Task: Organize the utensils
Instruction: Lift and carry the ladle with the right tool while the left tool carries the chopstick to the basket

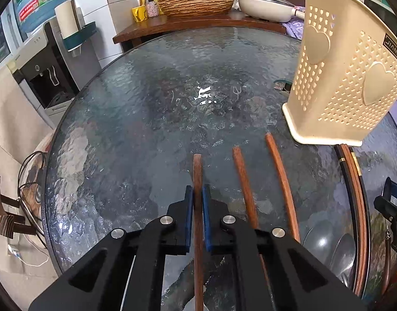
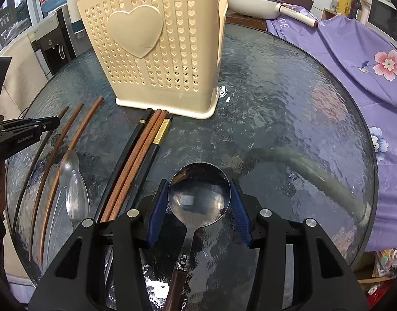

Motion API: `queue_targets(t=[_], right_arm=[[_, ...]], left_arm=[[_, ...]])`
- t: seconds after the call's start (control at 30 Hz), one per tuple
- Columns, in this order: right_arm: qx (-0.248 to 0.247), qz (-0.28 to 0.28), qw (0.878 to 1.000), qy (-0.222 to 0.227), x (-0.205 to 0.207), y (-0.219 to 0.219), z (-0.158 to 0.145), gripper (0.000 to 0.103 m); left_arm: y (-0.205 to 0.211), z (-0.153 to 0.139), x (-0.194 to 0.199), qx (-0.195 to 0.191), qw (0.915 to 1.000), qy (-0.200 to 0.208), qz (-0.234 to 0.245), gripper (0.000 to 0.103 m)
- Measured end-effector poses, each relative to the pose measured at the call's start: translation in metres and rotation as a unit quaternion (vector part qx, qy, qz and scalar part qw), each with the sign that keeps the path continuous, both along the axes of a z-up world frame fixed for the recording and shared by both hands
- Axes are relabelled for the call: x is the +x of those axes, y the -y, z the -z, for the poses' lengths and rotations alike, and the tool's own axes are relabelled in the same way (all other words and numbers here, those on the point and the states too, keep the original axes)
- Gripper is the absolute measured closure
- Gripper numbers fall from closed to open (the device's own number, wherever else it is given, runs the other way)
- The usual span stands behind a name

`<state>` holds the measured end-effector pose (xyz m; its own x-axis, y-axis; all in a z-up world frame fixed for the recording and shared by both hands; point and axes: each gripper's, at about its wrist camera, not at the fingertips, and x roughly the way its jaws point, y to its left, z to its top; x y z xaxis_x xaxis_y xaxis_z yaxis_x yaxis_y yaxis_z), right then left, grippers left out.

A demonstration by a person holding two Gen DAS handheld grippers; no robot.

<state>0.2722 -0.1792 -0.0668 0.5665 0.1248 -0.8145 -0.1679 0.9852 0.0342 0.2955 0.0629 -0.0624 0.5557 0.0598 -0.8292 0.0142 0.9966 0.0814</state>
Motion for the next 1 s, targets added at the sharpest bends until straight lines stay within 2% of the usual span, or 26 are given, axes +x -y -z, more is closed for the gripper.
queue_targets(t=[0.17, 0.3, 0.5, 0.7, 1.0], right_arm=[[0.010, 0.002, 1.000, 0.014, -0.002, 0.003, -0.006, 0.055], [0.018, 0.003, 0.999, 0.035, -0.009, 0.006, -0.018, 0.055], [0.027, -0.005, 0.996, 0.085, -0.023, 0.009, -0.048, 0.055], [0.036, -0.018, 0.991, 0.129, -0.041, 0.012, -0.081, 0.055], [0.046, -0.046, 0.985, 0.157, -0.061, 0.010, -0.111, 0.055]], left_arm=[[-0.004, -0.001, -0.001, -0.016, 0.9998, 0.002, -0.009, 0.096], [-0.009, -0.011, -0.006, -0.031, 0.9993, 0.020, -0.011, 0.096], [-0.014, -0.050, -0.023, -0.057, 0.9958, 0.071, -0.007, 0.096], [-0.013, -0.099, -0.050, -0.071, 0.9879, 0.138, 0.001, 0.096], [-0.003, -0.130, -0.078, -0.073, 0.9808, 0.180, 0.016, 0.096]])
